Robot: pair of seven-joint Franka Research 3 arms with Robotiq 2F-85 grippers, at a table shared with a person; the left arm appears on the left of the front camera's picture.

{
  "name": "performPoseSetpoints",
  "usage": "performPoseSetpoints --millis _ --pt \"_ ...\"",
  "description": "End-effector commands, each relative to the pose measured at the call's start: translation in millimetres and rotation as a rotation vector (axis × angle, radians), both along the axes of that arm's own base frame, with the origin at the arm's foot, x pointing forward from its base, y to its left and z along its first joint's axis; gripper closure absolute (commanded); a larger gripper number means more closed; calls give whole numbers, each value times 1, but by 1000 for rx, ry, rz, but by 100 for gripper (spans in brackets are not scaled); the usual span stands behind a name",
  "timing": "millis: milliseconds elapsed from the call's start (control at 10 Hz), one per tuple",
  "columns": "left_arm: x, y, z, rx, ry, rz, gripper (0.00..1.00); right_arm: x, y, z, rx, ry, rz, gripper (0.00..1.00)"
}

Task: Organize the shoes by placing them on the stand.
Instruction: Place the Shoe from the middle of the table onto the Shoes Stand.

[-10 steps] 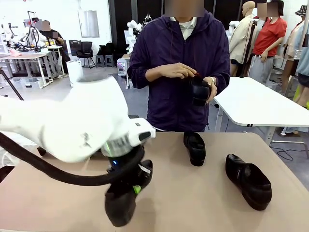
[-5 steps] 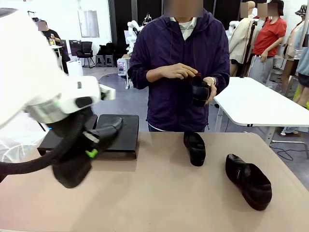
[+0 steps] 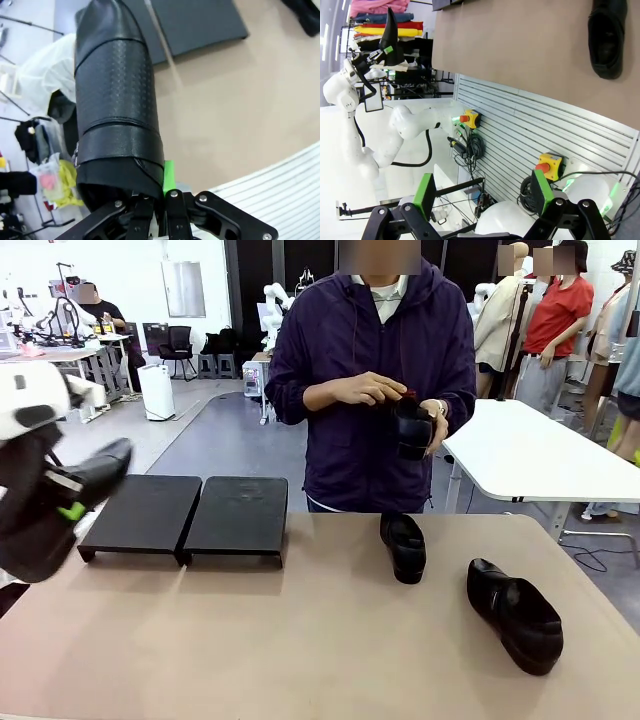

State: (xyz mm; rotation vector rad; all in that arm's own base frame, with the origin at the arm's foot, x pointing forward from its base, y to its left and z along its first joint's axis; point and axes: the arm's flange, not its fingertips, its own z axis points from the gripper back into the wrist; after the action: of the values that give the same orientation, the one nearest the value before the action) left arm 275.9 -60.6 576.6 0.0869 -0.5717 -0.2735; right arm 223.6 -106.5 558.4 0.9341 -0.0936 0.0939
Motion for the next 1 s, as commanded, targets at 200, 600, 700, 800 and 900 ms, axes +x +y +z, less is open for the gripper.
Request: performPoseSetpoints --millis 200,600,700,800,900 --pt "-4 62 -67 -52 79 84 100 0 1 2 17 -6 7 0" --pt "15 38 -8 2 20 41 100 0 1 2 17 -6 7 0" --pt "19 41 -15 1 46 50 100 0 1 2 17 -6 7 0" --pt "36 51 -13 -8 44 75 100 0 1 2 17 -6 7 0" --pt "64 68 -11 -5 28 94 100 0 1 2 17 -6 7 0"
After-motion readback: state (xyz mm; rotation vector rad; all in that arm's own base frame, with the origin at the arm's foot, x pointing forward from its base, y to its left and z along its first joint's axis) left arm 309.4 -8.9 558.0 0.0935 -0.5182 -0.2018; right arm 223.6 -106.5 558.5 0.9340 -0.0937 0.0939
